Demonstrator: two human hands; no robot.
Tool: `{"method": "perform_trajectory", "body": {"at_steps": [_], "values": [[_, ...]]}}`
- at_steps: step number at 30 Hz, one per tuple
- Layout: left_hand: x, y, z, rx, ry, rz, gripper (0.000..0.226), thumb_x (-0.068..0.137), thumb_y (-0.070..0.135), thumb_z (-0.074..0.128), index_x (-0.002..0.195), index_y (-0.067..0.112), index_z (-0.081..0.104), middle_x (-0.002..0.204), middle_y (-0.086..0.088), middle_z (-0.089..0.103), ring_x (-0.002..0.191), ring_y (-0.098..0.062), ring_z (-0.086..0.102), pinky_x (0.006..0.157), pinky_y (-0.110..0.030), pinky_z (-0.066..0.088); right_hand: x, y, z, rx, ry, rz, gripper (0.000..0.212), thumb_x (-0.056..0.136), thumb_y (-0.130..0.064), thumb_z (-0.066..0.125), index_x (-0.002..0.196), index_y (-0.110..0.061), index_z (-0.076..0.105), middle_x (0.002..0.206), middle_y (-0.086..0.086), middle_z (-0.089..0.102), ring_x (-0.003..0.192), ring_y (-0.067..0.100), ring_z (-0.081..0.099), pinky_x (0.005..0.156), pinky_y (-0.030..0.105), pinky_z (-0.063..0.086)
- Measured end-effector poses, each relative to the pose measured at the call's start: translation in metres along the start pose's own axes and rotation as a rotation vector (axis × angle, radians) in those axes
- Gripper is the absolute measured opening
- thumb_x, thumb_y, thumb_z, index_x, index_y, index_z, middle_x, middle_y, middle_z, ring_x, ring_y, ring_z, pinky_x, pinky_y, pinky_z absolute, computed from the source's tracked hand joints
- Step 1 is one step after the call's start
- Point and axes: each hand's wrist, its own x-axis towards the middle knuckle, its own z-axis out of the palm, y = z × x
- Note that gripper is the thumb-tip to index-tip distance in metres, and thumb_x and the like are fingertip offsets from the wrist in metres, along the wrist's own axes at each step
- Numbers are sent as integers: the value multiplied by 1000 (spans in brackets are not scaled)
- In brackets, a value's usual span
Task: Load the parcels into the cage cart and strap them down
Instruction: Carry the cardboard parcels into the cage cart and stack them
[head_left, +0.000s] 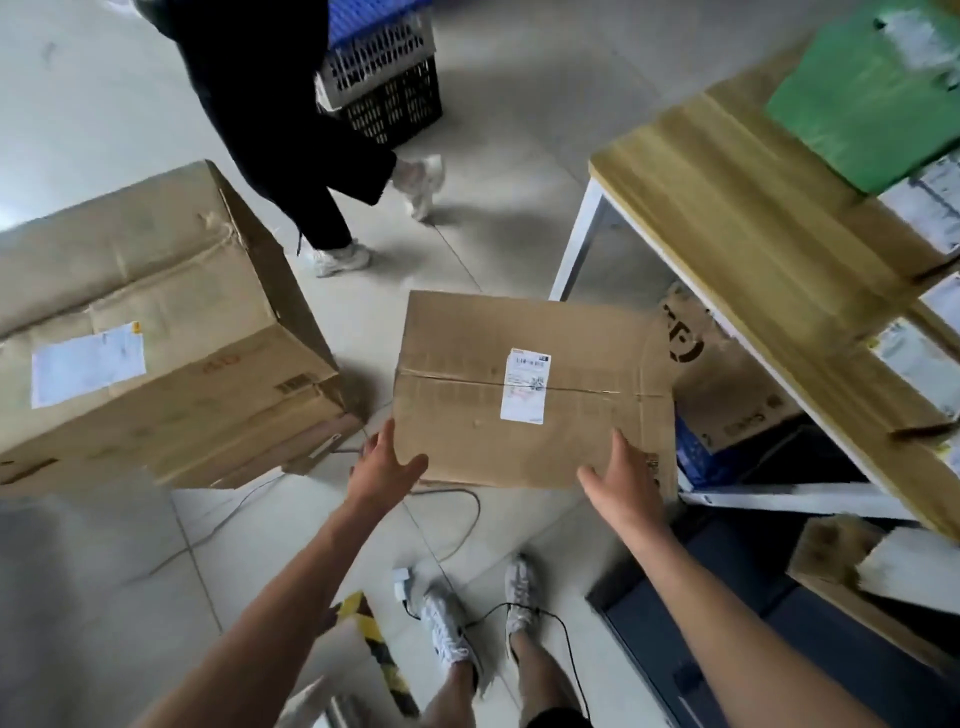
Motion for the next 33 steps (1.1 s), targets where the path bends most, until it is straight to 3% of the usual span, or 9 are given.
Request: {"method": "perform_trajectory", "body": {"at_steps": [3, 7, 12, 14, 18, 21, 23, 27, 33], "values": [[43, -9, 30, -23, 0, -43, 96, 89, 43, 68, 159, 18, 7, 161, -17, 24, 145, -40, 27, 116, -50, 29, 43, 19, 15, 22, 24, 49, 81, 89, -38, 63, 157, -19, 22, 155, 11, 38, 141, 32, 37, 109, 50, 40], [97, -9, 62, -64, 61, -38, 118, 80, 49, 77, 159, 16, -4, 163, -20, 13, 145, -47, 25, 113, -56, 31, 96, 63, 30, -81, 49, 147, 91, 92, -49, 60, 160, -21, 6, 166, 15, 10, 153, 36, 6, 120, 56, 13], [153, -11, 60, -225, 129, -86, 130, 55, 46, 94, 153, 8, 17, 146, -25, 41, 128, -44, 47, 103, -52, 44, 152, 86, 19, 162, 66, 183, 112, 82, -64, 67, 160, -24, -3, 166, 12, 11, 149, 36, 21, 114, 54, 30], [175, -15, 48, -267, 112, -95, 122, 48, 49, 97, 144, 7, 35, 133, -20, 54, 119, -40, 57, 95, -49, 50, 172, 86, 9, 314, 45, 202, 111, 81, -62, 70, 160, -28, 0, 164, 9, 22, 145, 35, 32, 111, 52, 35], [193, -19, 38, -384, -15, -58, 54, 58, 38, 94, 104, 22, 69, 94, 7, 76, 95, -23, 70, 90, -46, 56, 193, 92, -1, 445, 0, 217, 97, 75, -62, 76, 150, -24, 27, 146, 4, 49, 130, 30, 50, 106, 50, 43], [182, -20, 41, -494, 11, -115, 86, 44, 56, 94, 117, 22, 65, 107, -3, 74, 97, -24, 71, 82, -43, 60, 189, 96, 0, 478, -5, 207, 95, 70, -65, 77, 145, -25, 33, 142, 3, 52, 127, 28, 53, 105, 52, 45], [165, -25, 47, -527, 20, -128, 99, 44, 55, 93, 128, 18, 57, 112, -5, 70, 96, -21, 69, 70, -33, 58, 179, 100, -3, 474, -17, 202, 101, 67, -69, 76, 146, -25, 32, 144, 3, 51, 129, 29, 51, 105, 53, 44], [101, -31, 49, -527, 40, -151, 70, 71, 33, 90, 129, 19, 53, 110, 1, 64, 95, -13, 62, 66, -22, 49, 147, 107, -19, 418, -54, 200, 127, 47, -89, 70, 151, -29, 26, 152, 3, 45, 136, 30, 46, 108, 57, 41], [-35, -59, 25, -724, 82, -290, 63, 72, 32, 89, 122, 14, 55, 110, -8, 70, 96, -22, 70, 73, -31, 61, 75, 70, -72, 339, -121, 132, 121, 56, -77, 75, 155, -30, 22, 157, 3, 38, 142, 29, 39, 112, 55, 36]]}}
